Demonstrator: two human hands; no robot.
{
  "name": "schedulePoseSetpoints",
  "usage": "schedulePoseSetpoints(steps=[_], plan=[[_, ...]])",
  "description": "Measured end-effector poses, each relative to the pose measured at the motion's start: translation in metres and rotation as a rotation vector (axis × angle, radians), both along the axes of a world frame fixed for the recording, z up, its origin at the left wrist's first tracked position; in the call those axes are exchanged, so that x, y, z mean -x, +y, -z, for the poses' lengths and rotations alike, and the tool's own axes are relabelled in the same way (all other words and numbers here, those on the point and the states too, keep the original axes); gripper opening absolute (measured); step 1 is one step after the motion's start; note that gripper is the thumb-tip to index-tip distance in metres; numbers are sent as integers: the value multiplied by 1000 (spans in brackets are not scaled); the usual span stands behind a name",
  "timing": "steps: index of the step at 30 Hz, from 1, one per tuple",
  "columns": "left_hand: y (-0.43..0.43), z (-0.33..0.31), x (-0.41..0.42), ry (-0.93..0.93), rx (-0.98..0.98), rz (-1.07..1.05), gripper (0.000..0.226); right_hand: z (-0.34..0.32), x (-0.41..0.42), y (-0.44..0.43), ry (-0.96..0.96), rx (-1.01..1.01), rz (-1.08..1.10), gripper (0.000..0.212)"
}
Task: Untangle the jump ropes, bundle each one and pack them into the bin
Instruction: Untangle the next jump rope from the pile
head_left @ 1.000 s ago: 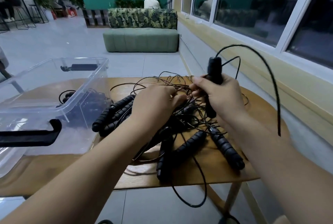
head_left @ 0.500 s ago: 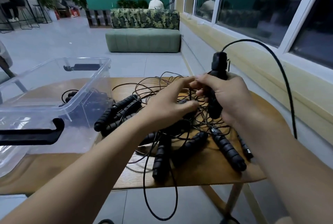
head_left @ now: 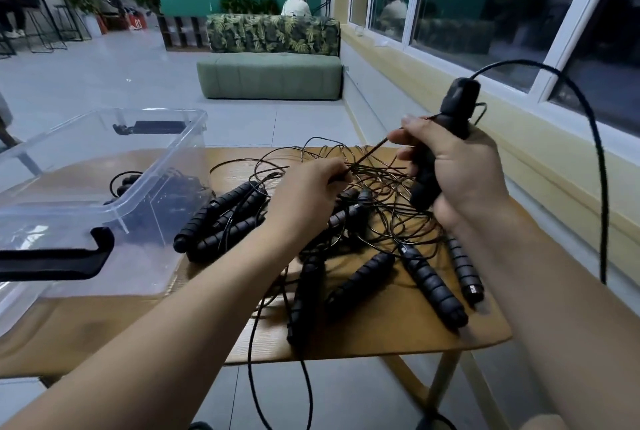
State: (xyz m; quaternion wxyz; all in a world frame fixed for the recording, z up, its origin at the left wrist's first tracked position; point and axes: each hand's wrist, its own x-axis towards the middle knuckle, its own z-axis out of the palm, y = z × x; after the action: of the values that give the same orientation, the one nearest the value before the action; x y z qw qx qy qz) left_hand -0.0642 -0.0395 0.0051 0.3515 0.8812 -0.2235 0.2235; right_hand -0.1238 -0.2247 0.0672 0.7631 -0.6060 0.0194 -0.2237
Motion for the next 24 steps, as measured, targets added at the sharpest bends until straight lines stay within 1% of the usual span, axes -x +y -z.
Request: schedulePoseSetpoints(steps=[2, 5, 8, 9, 11, 13, 14, 16, 19, 21, 24], plan=[[5, -2, -4, -109, -27, -61, 4, 2, -1, 2, -4, -34, 9, 13], [11, -8, -4, -219, -24, -133, 13, 6, 0, 8, 12, -53, -47, 15], [4, -17, 8, -330, -66, -122, 17, 13, 2, 19, 34, 66, -183, 22], [0, -19, 12, -359, -66, -101, 17, 15, 2, 23, 34, 119, -183, 22], [-5, -20, 19, -385, -31, -59, 14, 20, 0, 29, 19, 195, -106, 14], [-6, -14, 18, -362, 3, -26, 9, 23, -1, 30, 29, 243, -36, 9], [-5, -10, 15, -319, 11, -13, 9, 23, -1, 31, 44, 254, -33, 8], [-3, -2, 10, -167, 4, 10, 12, 22, 1, 33, 76, 249, -75, 8], [2, 5, 1, 44, -98, -20, 17, 15, 5, 31, 66, 180, -104, 11], [8, 5, -2, 72, -134, -58, 16, 8, 6, 23, 23, 141, -61, 13], [16, -3, -8, 16, -88, -124, 17, 3, 4, 11, -2, 66, 4, 11]])
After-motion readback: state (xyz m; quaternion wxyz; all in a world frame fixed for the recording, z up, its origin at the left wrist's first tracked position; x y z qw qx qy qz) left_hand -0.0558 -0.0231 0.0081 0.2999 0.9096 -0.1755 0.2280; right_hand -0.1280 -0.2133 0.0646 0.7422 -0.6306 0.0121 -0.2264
